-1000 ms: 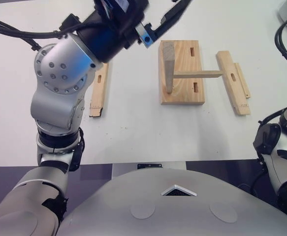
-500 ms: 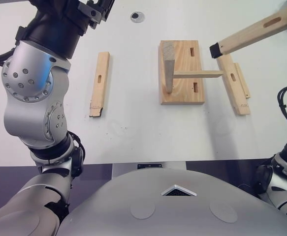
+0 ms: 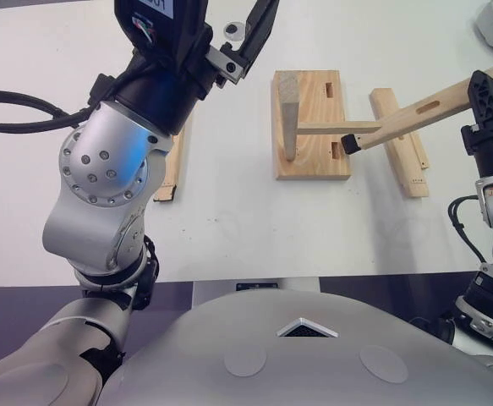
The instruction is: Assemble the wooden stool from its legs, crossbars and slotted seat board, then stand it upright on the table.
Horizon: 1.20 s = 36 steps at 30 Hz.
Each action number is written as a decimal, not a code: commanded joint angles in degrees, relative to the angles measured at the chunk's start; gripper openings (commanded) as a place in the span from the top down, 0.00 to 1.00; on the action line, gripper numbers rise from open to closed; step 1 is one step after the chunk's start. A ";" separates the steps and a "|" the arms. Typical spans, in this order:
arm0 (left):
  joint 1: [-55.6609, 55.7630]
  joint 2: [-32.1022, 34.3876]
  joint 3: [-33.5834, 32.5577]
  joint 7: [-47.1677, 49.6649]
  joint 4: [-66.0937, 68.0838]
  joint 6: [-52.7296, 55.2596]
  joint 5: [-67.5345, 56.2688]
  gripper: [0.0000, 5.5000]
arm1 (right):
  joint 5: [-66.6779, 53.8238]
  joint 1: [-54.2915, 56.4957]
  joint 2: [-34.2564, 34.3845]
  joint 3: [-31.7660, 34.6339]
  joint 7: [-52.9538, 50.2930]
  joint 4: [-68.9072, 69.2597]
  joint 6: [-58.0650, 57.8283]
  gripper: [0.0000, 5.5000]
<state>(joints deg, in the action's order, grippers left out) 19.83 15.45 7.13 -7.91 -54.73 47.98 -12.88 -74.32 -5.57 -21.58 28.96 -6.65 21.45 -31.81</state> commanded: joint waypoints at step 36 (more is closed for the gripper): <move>-3.56 -0.77 2.23 1.61 3.42 -2.45 2.50 0.33 | 21.61 -3.79 2.87 -10.22 3.17 13.59 3.76 0.81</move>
<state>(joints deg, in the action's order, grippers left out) 16.55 14.71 9.42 -6.25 -51.87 45.87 -10.90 -54.96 -8.70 -18.01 19.76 -3.25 33.32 -27.68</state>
